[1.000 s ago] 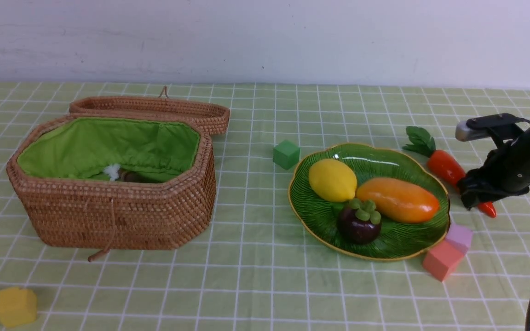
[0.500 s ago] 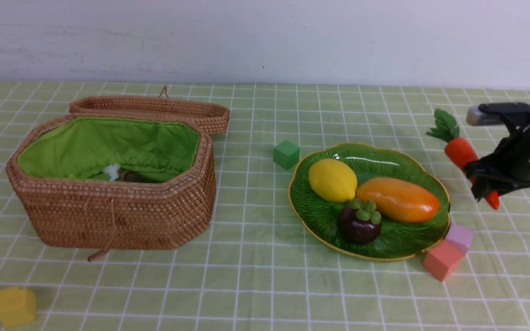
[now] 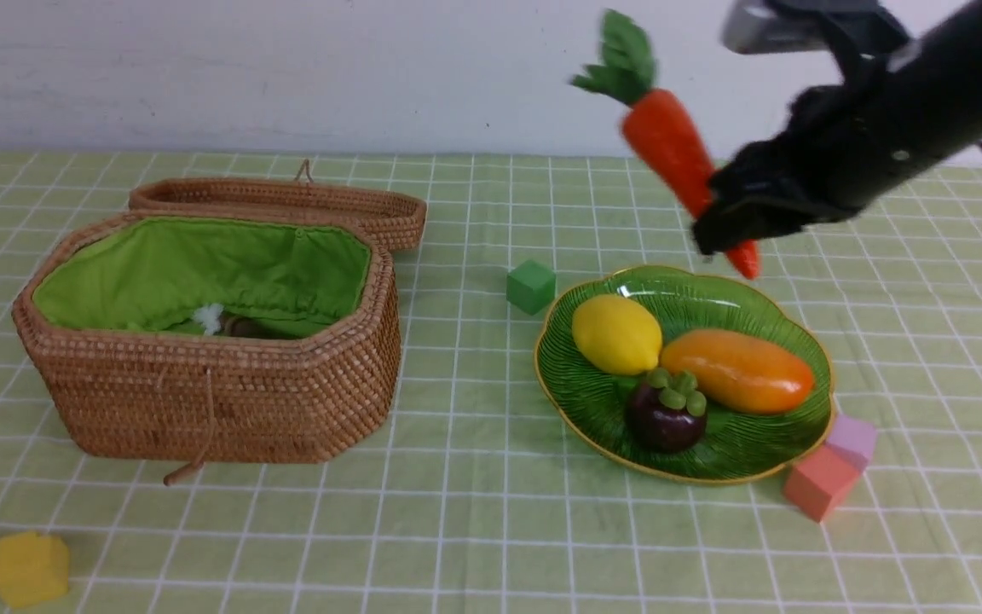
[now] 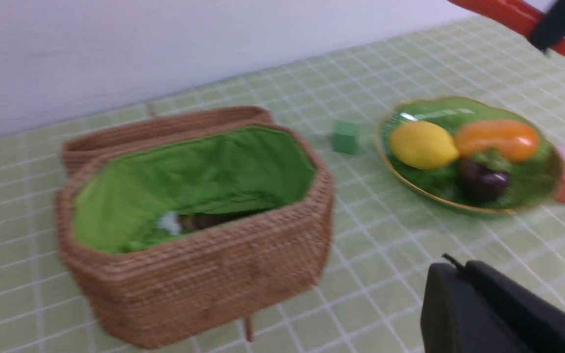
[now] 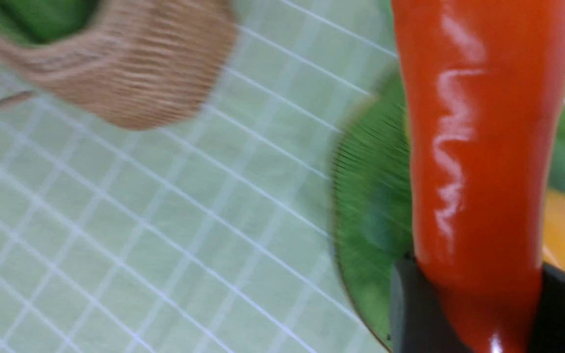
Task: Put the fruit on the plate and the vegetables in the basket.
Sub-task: Use the right arm to grab a carrot and put it into the left basket
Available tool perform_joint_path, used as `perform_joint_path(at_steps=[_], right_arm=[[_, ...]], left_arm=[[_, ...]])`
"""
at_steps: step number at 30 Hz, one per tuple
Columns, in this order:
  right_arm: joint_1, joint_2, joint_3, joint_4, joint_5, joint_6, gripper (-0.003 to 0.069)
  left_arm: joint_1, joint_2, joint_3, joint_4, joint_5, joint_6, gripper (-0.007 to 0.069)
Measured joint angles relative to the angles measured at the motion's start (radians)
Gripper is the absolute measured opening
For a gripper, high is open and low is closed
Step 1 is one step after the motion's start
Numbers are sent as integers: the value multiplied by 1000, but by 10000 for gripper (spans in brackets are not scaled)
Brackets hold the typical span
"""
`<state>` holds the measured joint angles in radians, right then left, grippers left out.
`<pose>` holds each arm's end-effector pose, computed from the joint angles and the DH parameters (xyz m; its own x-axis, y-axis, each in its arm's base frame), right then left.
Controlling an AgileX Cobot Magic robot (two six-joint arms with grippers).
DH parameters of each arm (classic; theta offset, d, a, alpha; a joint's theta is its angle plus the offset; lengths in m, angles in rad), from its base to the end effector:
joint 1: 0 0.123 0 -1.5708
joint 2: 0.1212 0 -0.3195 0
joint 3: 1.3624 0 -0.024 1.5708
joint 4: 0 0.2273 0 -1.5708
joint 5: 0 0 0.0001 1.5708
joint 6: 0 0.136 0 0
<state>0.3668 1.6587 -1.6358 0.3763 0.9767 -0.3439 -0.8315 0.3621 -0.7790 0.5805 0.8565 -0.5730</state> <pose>0.3345 0.1729 0.3743 -0.6469 -0.3770 -0.6629 -0.6094 0.7782 0.1521 0.0578 0.0203 0.3700 -0.2399 0.0383 -0.9700 0.3681 0.9282 -0.0544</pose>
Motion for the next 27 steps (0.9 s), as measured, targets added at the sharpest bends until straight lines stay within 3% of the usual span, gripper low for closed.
perform_joint_path(at_steps=[4,7,12,18,25,27], right_arm=[[191,73,-111,1,-121,-57,254],[307,201,-259,4,-201,-116,254],[386,420,-453,-9,-272,-164,254],[395,548,-533,-41,-348,-177,268],[395,552,-540,-54,-315,-178,605],[395,530,-541,-60,-280,-178,657]], left_arm=[[0,0,0,150,43,-169,2],[0,0,0,199,69,-221,4],[0,0,0,200,100,-232,5],[0,0,0,200,137,-227,6],[0,0,0,161,141,-218,6],[0,0,0,144,125,-217,6]])
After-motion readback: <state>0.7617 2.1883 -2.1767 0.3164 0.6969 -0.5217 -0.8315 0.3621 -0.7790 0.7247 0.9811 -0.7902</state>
